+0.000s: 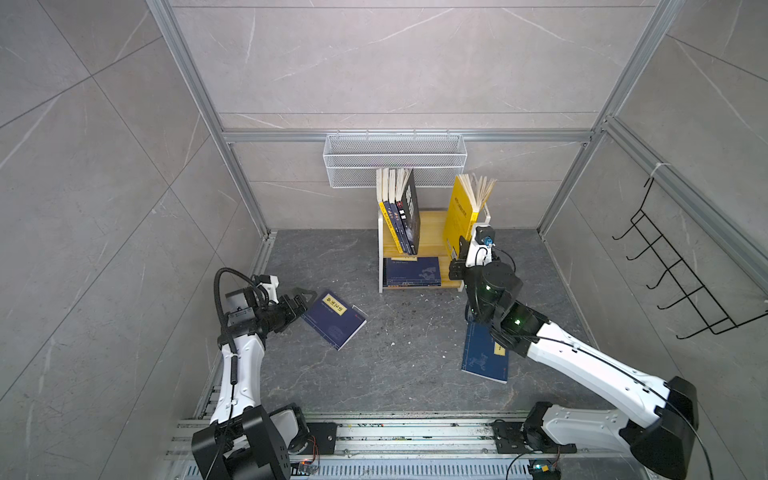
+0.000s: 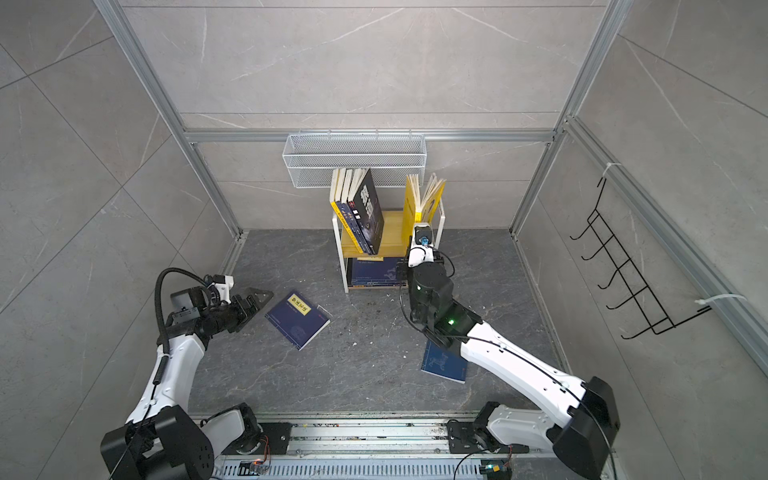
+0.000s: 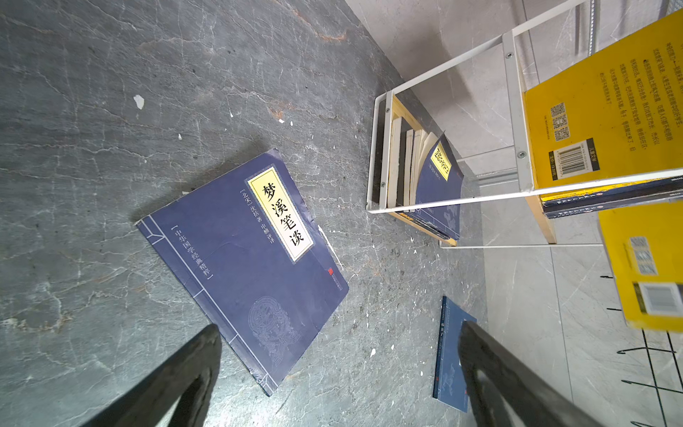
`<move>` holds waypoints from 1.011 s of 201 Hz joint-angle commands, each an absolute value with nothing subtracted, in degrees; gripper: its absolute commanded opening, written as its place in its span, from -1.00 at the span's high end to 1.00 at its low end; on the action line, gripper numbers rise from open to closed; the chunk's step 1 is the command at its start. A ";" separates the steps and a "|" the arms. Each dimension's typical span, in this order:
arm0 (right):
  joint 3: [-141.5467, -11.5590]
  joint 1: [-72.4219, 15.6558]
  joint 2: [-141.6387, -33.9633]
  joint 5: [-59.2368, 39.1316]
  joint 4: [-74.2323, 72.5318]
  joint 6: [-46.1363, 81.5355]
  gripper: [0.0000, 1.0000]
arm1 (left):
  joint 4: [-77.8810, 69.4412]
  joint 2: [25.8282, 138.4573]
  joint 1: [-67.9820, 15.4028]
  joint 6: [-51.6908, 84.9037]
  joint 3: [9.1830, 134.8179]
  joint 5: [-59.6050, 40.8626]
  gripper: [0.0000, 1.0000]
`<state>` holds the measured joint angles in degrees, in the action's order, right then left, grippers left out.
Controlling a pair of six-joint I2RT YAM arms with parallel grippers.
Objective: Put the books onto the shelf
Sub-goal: 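Carry the yellow book upright to the shelf's upper tier with right gripper, then lower the yellow book onto the upper tier beside the standing books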
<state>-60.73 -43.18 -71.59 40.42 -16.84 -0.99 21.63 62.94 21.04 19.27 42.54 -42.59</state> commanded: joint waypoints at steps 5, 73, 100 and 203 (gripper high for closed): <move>-65.72 -38.63 -76.30 32.51 -24.72 0.46 1.00 | 21.78 61.95 21.03 19.13 45.07 -45.06 -0.99; -72.08 -35.06 -88.15 22.01 -26.46 4.34 1.00 | 23.21 61.94 20.86 17.96 45.66 -44.03 -1.00; -72.23 -35.07 -90.31 18.60 -27.41 4.79 1.00 | 22.40 61.73 20.89 18.33 45.16 -44.08 -0.99; -70.23 -35.02 -93.32 11.30 -28.45 3.11 1.00 | 22.80 61.35 21.01 18.24 45.30 -44.00 -0.99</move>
<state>-69.87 -34.96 -91.94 15.49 -26.04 3.25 22.52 62.41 20.99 19.25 43.35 -42.59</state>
